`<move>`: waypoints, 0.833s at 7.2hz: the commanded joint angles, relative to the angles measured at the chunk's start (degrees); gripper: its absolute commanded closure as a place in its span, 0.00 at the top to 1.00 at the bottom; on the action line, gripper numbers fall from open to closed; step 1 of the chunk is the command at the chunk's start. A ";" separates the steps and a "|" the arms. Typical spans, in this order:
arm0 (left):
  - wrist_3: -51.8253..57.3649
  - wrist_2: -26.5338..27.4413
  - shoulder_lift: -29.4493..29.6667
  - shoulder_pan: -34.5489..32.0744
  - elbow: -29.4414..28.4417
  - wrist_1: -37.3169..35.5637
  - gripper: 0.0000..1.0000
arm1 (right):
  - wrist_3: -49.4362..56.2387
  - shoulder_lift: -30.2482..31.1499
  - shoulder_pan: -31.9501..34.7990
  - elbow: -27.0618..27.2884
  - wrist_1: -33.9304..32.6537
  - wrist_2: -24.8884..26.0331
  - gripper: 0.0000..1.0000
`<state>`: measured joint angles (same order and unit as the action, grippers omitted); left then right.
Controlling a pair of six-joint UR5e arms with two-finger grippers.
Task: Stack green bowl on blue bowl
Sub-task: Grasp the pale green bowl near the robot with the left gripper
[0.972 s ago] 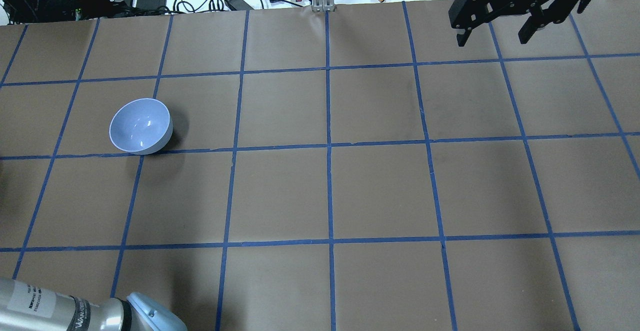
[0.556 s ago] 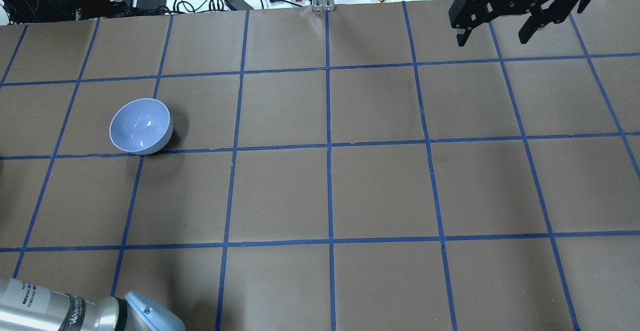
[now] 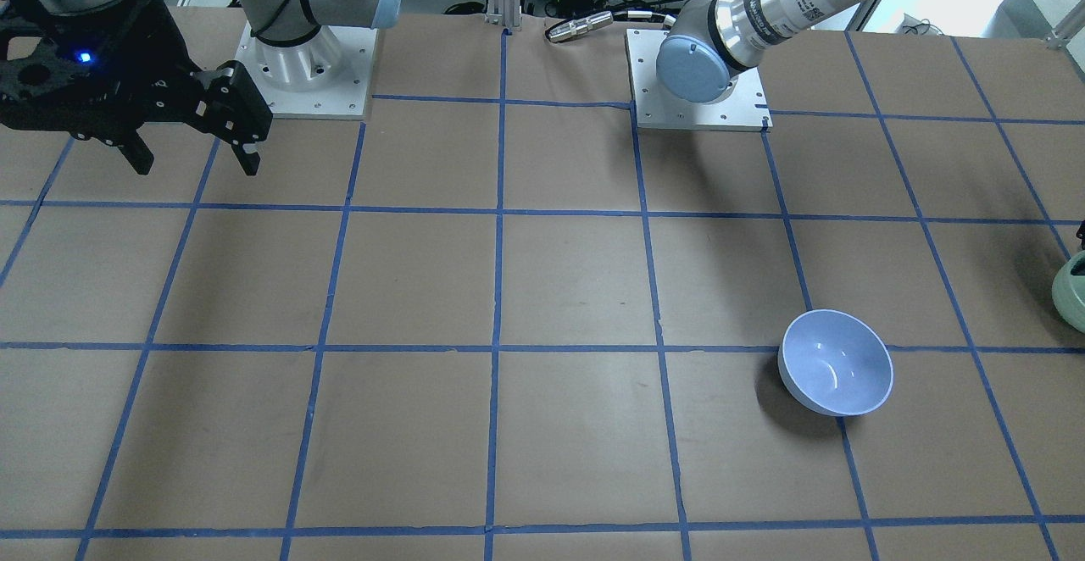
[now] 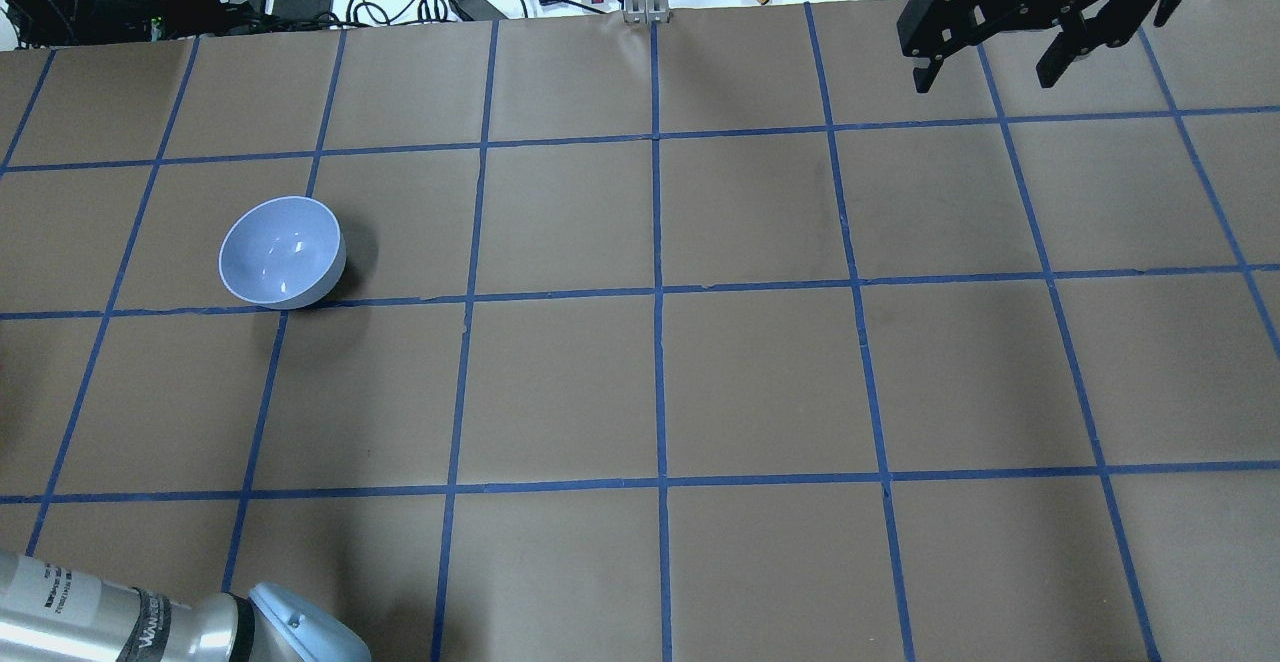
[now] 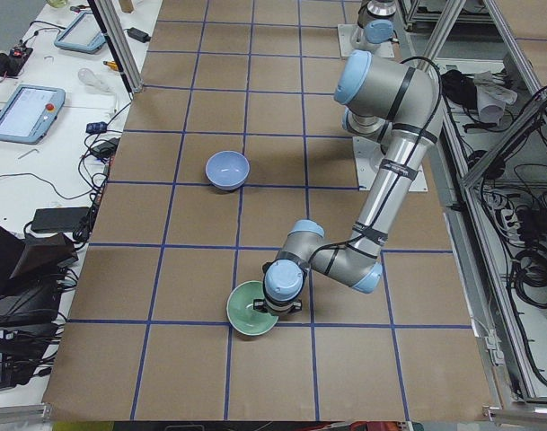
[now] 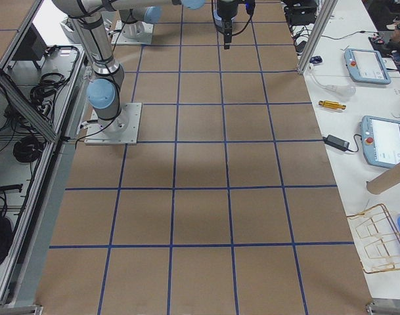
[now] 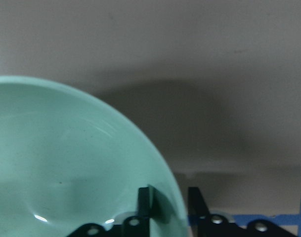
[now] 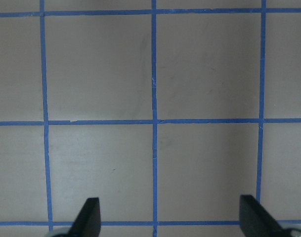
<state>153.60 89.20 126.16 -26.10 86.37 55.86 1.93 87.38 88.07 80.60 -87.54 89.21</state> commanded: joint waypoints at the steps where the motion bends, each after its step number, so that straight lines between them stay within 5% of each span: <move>1: -0.23 -0.08 -1.35 -0.26 0.12 0.22 0.00 | 0.00 0.07 0.00 0.00 0.00 0.00 1.00; 6: -1.11 -1.31 -11.09 -3.25 -0.06 7.67 0.00 | 0.00 0.07 0.00 0.00 0.00 -0.09 1.00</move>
<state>152.61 87.99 117.78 -28.82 86.38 61.71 1.93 87.39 88.07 80.59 -87.54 89.19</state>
